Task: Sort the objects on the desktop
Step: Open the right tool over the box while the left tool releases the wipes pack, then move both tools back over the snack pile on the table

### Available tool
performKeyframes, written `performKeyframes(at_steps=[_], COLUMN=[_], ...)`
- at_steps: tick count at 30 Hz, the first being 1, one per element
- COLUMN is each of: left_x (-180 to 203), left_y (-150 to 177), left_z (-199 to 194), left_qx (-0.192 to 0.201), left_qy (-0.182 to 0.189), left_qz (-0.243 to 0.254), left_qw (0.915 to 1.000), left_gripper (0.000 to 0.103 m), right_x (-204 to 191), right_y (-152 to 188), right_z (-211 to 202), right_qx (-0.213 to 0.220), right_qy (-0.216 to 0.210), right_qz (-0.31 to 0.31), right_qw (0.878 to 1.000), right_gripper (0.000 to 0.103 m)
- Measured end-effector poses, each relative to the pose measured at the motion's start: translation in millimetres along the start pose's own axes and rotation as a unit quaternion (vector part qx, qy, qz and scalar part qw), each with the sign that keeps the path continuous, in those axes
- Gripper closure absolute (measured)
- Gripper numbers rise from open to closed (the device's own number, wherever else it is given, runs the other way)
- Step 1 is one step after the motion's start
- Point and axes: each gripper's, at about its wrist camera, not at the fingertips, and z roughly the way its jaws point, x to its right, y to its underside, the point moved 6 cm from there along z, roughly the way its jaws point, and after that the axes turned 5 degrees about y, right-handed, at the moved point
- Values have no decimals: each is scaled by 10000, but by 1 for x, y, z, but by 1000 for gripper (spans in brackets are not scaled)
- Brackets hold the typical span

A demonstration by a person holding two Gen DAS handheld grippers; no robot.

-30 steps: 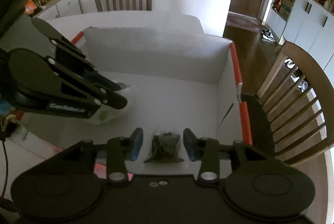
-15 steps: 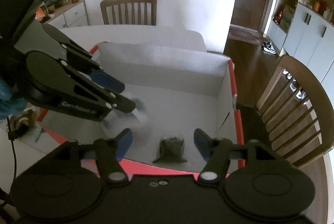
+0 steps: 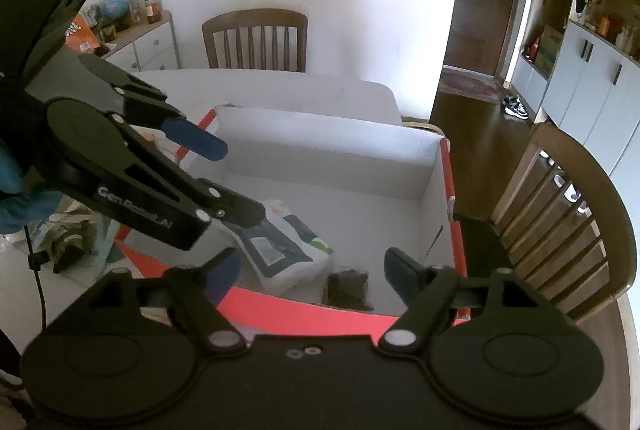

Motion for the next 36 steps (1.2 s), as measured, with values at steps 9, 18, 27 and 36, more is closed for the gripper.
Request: performKeyframes(at_steps=[9,18,27,36], left_x=[-5,-10,-18,-39], left_y=[15,35,62,97], left_z=[-28,-58,-90,-119], left_qx=[158,287,357,402], left_qy=[8,12,132,-27], left_qz=[-91,-120,-70,-290], left_qw=[9998,9995,9993,9988], left_gripper=[35,21,16,14], right_x=[-20,-47,-83,-123], right_y=[0,-1,-1,2], right_z=[-14,-24,-31,-38], right_qx=[45,100,161,139], right_qy=[-59,-83,-85,-119], right_qz=[66,81,70,10], right_qw=[10000,9999,9998,9998], right_gripper=[22,20,14,12])
